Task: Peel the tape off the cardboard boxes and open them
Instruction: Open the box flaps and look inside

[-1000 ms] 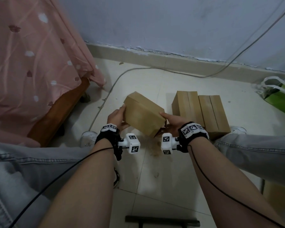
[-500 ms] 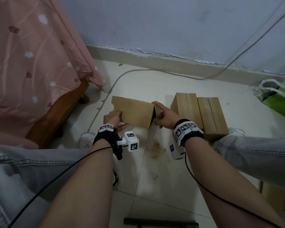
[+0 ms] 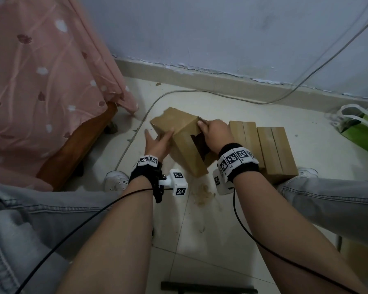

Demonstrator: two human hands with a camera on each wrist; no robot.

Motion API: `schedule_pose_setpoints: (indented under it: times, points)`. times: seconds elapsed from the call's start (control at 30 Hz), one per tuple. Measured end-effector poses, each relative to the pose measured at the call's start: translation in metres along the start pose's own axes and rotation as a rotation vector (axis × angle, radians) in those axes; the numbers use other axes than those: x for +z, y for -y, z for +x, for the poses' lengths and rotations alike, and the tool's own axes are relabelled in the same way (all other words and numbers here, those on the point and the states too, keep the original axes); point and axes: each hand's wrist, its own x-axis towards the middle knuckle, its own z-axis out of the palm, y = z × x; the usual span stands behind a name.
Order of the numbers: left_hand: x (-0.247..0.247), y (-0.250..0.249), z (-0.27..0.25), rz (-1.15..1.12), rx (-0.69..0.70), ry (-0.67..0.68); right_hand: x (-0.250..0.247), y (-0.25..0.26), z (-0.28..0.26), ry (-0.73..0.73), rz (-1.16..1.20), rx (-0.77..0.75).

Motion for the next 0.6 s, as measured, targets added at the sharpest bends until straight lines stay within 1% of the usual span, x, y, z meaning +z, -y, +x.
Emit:
schedule_pose_setpoints:
  times: [0.03, 0.1, 0.2, 0.27, 0.33, 0.43, 0.5, 0.6]
  points:
    - [0.005, -0.001, -0.003, 0.077, 0.008, 0.035, -0.001, 0.002, 0.002, 0.009, 0.052, 0.011]
    - [0.012, 0.001, -0.007, 0.268, 0.046, 0.083, -0.001, 0.005, 0.003, -0.001, 0.084, 0.036]
    - [0.019, 0.003, -0.013, 0.521, 0.114, 0.117, 0.0, 0.008, -0.001, 0.015, 0.122, 0.073]
    - [0.023, 0.003, -0.013, 0.622, 0.121, 0.117, 0.001, 0.009, -0.001, 0.05, 0.163, 0.085]
    - [0.026, 0.002, -0.013, 0.737, 0.123, 0.081, 0.001, 0.006, 0.001, 0.108, 0.262, 0.103]
    - [0.029, -0.001, -0.013, 0.824, 0.097, 0.007, -0.002, 0.003, 0.0, 0.226, 0.437, 0.131]
    - [0.029, -0.003, -0.013, 0.826, 0.093, -0.014, -0.007, 0.005, -0.001, 0.285, 0.441, 0.119]
    - [0.028, -0.007, -0.012, 0.876, 0.151, -0.005, -0.011, 0.007, 0.0, 0.269, 0.412, 0.134]
